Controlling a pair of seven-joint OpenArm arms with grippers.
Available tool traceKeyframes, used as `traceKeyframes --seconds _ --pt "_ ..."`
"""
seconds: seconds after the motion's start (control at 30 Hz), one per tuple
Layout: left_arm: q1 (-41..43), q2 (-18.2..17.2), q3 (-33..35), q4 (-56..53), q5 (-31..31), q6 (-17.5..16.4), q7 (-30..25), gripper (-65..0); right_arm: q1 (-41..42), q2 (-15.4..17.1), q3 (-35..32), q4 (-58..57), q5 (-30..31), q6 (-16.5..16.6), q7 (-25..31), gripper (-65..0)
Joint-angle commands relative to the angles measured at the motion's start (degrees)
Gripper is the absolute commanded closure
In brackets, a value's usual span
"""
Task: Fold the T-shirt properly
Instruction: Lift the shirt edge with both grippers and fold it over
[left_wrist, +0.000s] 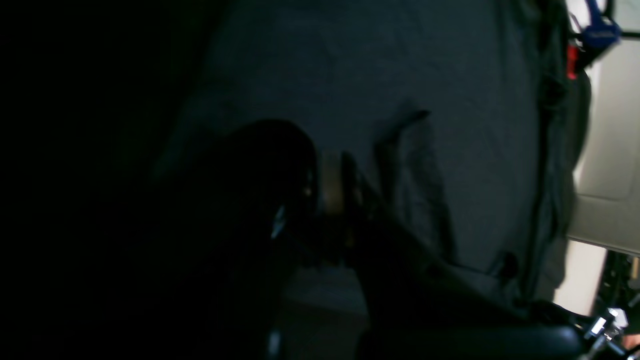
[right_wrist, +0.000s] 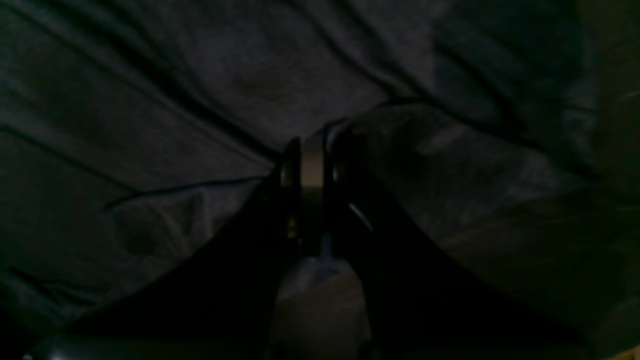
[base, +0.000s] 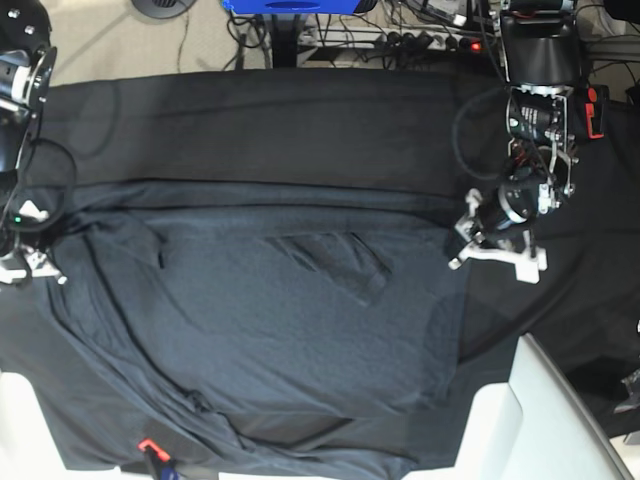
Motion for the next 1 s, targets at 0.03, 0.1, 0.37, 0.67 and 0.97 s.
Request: traceKeyframes --seconds 0.03,0.1,0.37,0.67,0.97 --pt "-1.60 -0.57 -0.21 0.87 -0.70 -0.69 -0.75 0.0 1.23 1.44 0.07 1.22 0.36 0.15 1.40 0.0" --pt "-2.04 -0.57 -0.21 -0.10 0.44 -0.69 -0.75 0.0 1.23 1.44 0.07 1.22 0.27 0.06 1.49 0.0" --pt "-4.41 0.93 -0.30 -1.16 6.77 -0.69 -0.75 0.0 1.23 1.44 0.07 1.14 0.27 0.06 1.75 0.0" --pt "-6.44 1.10 0.23 -1.16 6.94 -0.69 -0.84 0.0 1.32 1.35 0.07 1.14 0.36 0.15 3.33 0.0" --pt "-6.70 1.10 -0.21 -3.53 6.94 -0.69 -0.84 0.0 1.32 1.26 0.07 1.31 0.36 0.24 3.51 0.0"
